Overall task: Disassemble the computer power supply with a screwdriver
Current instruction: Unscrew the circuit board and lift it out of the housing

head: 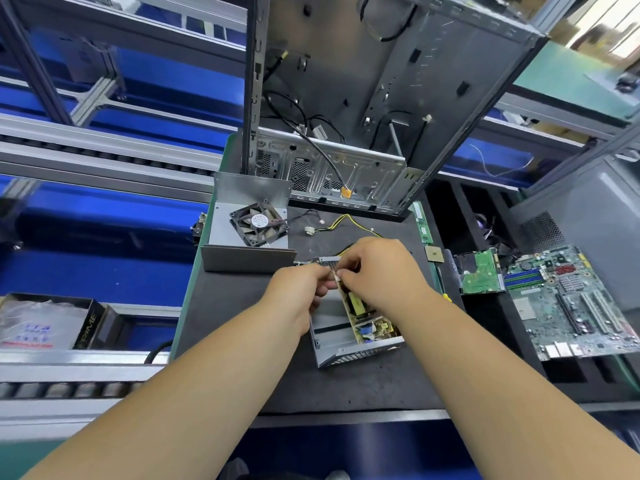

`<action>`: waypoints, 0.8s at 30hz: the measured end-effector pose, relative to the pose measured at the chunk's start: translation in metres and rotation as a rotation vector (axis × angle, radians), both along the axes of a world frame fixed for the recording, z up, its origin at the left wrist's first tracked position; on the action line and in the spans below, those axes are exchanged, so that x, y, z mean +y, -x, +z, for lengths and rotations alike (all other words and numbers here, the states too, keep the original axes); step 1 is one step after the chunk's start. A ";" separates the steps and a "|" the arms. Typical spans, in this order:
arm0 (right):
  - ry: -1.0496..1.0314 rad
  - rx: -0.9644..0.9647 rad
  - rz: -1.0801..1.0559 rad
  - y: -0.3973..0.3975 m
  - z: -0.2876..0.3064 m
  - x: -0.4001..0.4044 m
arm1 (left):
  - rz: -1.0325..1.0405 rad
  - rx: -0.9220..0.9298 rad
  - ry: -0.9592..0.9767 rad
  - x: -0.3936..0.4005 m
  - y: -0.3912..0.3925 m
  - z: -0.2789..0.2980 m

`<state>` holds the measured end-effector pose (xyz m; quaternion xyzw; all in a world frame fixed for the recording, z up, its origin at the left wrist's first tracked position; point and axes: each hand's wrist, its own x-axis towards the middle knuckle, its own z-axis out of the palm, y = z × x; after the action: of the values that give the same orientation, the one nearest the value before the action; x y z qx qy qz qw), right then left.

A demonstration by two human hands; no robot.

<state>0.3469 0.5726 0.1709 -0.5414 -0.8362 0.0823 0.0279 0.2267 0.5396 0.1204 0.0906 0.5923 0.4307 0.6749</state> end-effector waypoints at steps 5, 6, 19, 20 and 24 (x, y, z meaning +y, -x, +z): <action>-0.029 -0.081 -0.021 -0.004 0.007 0.008 | -0.014 -0.040 0.049 0.005 -0.006 0.011; -0.041 -0.103 -0.012 -0.003 0.008 0.009 | -0.009 -0.044 0.044 0.005 -0.007 0.011; -0.250 -0.356 0.152 0.002 0.007 0.004 | -0.021 0.065 -0.112 -0.004 -0.015 0.016; -0.255 -0.357 0.149 0.000 0.007 0.004 | -0.021 0.073 -0.130 -0.006 -0.015 0.016; -0.293 -0.300 0.108 -0.006 0.008 0.007 | -0.022 0.117 -0.166 -0.008 -0.013 0.013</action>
<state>0.3530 0.5796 0.1790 -0.4922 -0.8618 -0.1204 -0.0229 0.2397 0.5314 0.1334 0.1777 0.5921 0.4650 0.6338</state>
